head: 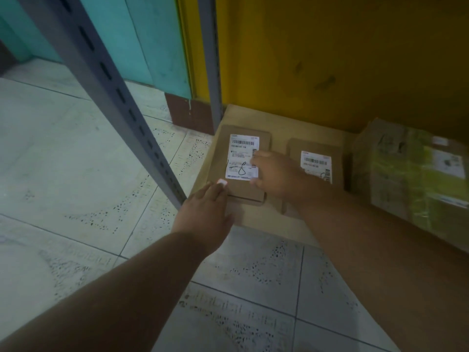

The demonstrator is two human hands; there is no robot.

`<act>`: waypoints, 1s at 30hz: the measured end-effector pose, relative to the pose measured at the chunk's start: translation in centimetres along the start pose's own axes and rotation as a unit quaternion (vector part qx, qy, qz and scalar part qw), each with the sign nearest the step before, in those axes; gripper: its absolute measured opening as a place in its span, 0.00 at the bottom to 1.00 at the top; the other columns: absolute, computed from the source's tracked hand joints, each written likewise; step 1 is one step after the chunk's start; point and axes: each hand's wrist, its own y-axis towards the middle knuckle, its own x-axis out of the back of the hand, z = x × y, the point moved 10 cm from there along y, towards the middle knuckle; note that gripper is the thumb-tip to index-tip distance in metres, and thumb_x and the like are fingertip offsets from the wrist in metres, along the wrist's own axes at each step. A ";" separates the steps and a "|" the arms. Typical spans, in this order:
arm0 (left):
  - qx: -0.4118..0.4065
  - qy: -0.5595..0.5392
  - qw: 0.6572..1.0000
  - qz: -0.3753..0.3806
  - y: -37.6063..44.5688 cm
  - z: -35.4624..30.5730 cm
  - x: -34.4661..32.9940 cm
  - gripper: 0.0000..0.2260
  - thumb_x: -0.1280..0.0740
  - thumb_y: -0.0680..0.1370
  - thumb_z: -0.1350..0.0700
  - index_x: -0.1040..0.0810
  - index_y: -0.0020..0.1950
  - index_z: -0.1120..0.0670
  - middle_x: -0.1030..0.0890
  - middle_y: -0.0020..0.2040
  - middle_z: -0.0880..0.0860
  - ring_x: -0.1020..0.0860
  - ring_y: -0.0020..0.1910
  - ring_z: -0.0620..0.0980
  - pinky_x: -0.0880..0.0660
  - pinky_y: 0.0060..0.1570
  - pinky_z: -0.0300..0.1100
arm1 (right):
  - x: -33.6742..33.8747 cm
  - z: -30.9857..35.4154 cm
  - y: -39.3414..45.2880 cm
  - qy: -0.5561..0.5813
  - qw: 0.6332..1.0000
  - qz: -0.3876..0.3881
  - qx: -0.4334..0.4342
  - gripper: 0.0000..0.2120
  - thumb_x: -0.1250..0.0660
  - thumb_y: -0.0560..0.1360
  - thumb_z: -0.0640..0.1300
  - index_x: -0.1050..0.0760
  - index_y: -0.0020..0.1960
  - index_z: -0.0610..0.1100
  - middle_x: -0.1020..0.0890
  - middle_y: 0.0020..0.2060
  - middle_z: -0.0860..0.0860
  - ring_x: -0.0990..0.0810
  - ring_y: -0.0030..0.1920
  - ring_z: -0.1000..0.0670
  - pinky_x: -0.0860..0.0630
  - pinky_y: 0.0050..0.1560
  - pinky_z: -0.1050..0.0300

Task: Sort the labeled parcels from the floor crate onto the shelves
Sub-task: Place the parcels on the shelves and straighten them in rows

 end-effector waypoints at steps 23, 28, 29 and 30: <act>-0.218 0.041 0.975 0.032 3.0 -13.7 -1.1 0.26 0.40 0.80 0.56 0.40 0.79 0.50 0.42 0.79 0.51 0.43 0.77 0.53 0.47 0.75 0.49 | 3.7 -10.5 -6.2 -0.075 0.983 0.038 -0.161 0.26 0.28 0.74 0.54 0.26 0.67 0.43 0.23 0.61 0.43 0.23 0.59 0.43 0.23 0.56 0.50; -0.205 0.056 0.975 0.066 3.4 -12.8 -2.2 0.27 0.41 0.80 0.59 0.42 0.79 0.52 0.44 0.80 0.51 0.44 0.78 0.52 0.48 0.76 0.49 | 1.2 -10.2 -6.3 -0.054 0.983 0.045 -0.168 0.22 0.27 0.74 0.54 0.24 0.61 0.42 0.21 0.58 0.44 0.21 0.56 0.43 0.22 0.52 0.52; -0.198 0.052 0.976 0.068 3.3 -12.4 -2.1 0.27 0.41 0.80 0.59 0.42 0.79 0.52 0.44 0.81 0.51 0.44 0.78 0.52 0.48 0.76 0.48 | 1.0 -9.8 -6.2 -0.051 0.985 0.037 -0.162 0.23 0.27 0.74 0.55 0.24 0.62 0.42 0.22 0.59 0.44 0.21 0.56 0.43 0.22 0.53 0.52; -0.192 0.048 0.978 0.068 3.1 -12.0 -1.9 0.27 0.40 0.80 0.59 0.41 0.79 0.52 0.44 0.81 0.50 0.44 0.78 0.52 0.47 0.76 0.48 | 0.9 -9.4 -6.1 -0.051 0.986 0.034 -0.157 0.24 0.27 0.73 0.56 0.25 0.63 0.42 0.23 0.59 0.44 0.22 0.56 0.43 0.22 0.54 0.50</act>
